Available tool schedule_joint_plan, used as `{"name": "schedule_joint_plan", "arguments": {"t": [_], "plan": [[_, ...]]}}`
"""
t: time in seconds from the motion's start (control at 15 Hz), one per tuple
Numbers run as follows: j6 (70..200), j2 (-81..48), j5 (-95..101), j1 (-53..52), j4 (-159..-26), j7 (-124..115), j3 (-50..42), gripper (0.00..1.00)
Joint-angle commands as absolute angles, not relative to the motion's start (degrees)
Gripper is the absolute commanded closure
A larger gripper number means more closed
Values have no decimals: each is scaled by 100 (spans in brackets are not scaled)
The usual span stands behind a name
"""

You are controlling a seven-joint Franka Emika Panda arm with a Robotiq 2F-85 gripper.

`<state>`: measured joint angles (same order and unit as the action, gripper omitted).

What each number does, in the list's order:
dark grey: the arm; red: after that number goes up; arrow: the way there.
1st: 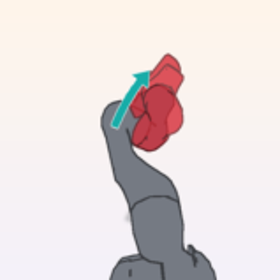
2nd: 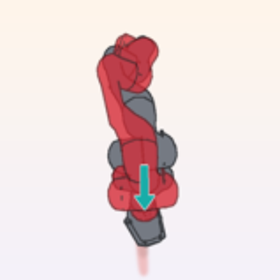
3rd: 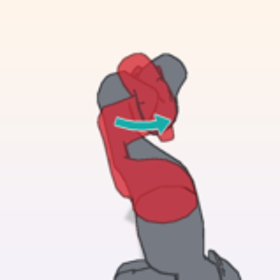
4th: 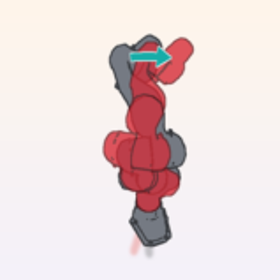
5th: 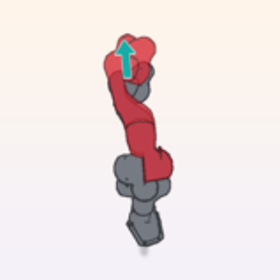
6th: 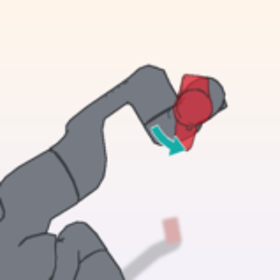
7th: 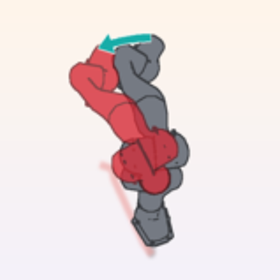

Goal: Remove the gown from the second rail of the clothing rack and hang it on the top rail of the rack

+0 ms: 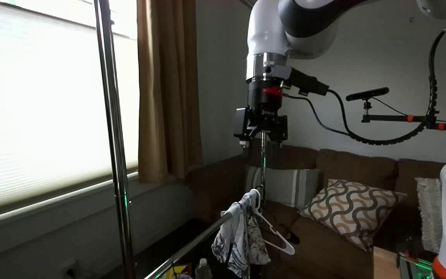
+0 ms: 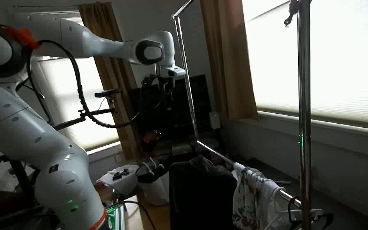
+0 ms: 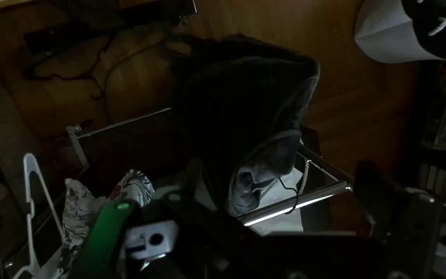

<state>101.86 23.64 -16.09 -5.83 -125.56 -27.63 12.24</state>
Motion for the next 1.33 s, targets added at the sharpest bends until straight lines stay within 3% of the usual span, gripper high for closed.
{"name": "schedule_joint_plan", "arguments": {"t": [0.0, 1.07, 1.27], "plan": [[10168, 2360, -1609, -573, -12540, -2763, 1230, 0], [10653, 2528, -1283, -459, -12721, -3056, 1334, 0], [9988, 2376, -1227, -517, -12465, -2840, 1216, 0]]}}
